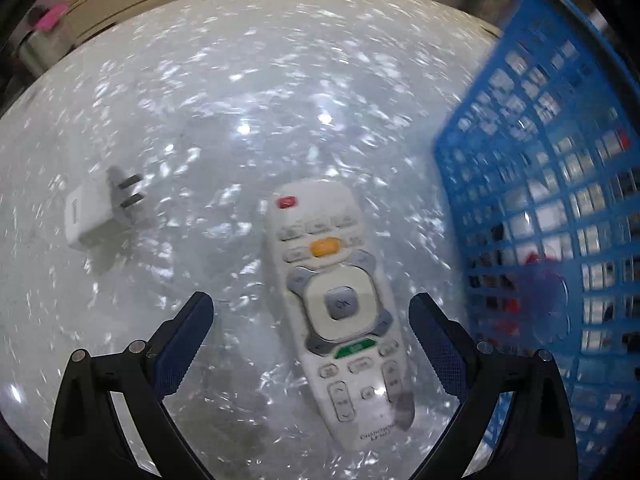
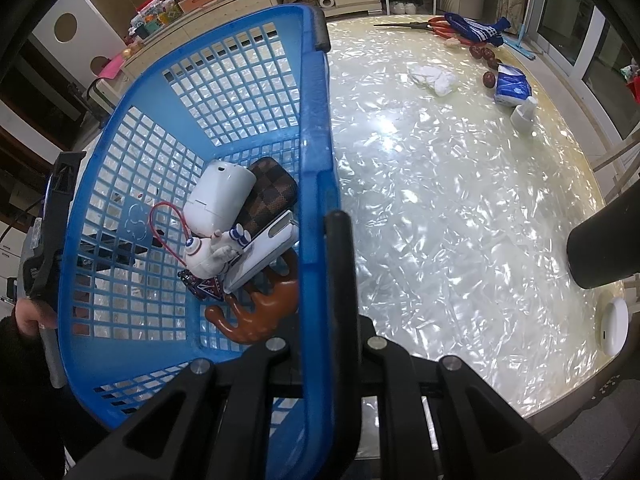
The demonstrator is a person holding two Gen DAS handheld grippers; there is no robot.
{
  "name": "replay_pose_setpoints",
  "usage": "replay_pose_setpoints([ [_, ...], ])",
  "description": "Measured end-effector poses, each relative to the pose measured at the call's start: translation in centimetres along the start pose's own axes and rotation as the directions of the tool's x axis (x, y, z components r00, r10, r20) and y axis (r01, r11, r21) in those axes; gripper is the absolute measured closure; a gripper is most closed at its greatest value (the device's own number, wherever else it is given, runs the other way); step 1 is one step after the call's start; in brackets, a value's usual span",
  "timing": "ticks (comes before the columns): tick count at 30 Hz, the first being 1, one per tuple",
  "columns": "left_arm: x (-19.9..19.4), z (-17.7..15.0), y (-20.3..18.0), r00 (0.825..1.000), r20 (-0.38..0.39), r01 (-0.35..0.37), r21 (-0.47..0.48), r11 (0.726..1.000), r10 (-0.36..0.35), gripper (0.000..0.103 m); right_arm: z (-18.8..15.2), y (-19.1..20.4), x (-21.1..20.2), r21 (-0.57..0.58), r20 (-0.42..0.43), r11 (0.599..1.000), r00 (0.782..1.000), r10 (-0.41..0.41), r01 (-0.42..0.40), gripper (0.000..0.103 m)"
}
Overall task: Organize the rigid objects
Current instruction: 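Move the left tool back and close it on the white TV remote, then carry the remote over the basket and open the left tool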
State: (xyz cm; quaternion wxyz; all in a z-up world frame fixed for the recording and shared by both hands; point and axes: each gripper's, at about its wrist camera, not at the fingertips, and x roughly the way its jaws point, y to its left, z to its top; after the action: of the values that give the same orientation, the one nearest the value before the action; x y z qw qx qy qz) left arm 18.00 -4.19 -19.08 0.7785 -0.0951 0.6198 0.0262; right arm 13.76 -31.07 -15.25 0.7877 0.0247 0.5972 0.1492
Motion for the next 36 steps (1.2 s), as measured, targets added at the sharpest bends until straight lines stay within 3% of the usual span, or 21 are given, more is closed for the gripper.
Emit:
replay_pose_setpoints([
  [7,-0.2,-0.1,-0.1,0.999,-0.005,-0.041,0.004,0.999,0.041,0.017,0.0,0.1,0.0,0.004,0.001,1.000,1.000,0.002,-0.002,0.093],
  [12,-1.3,-1.1,-1.3,0.996,-0.028,-0.087,0.057,0.995,0.089,0.050,0.1,0.1,0.0,0.004,0.002,1.000,1.000,0.002,-0.002,0.093],
  [22,-3.5,-3.3,0.2,0.999,0.004,-0.046,0.123,0.991,0.046,0.051,0.1,0.3,-0.1,-0.005,0.003,1.000,1.000,-0.003,0.003,0.093],
  [29,-9.5,-4.1,0.2,0.996,0.093,-0.014,0.173,0.985,-0.002,0.051,0.1,0.4,0.0,0.000,0.003,1.000,1.000,-0.007,0.007,0.093],
  [33,-13.3,-4.4,-1.4,0.985,0.161,0.017,0.268,0.963,-0.063,0.051,0.1,0.3,-0.1,0.008,0.005,1.000,1.000,-0.004,0.004,0.093],
  [36,-15.8,-4.2,-3.3,0.969,0.224,0.013,0.371,0.928,-0.104,0.051,0.0,0.3,-0.1,0.007,0.005,1.000,1.000,-0.005,0.005,0.093],
])
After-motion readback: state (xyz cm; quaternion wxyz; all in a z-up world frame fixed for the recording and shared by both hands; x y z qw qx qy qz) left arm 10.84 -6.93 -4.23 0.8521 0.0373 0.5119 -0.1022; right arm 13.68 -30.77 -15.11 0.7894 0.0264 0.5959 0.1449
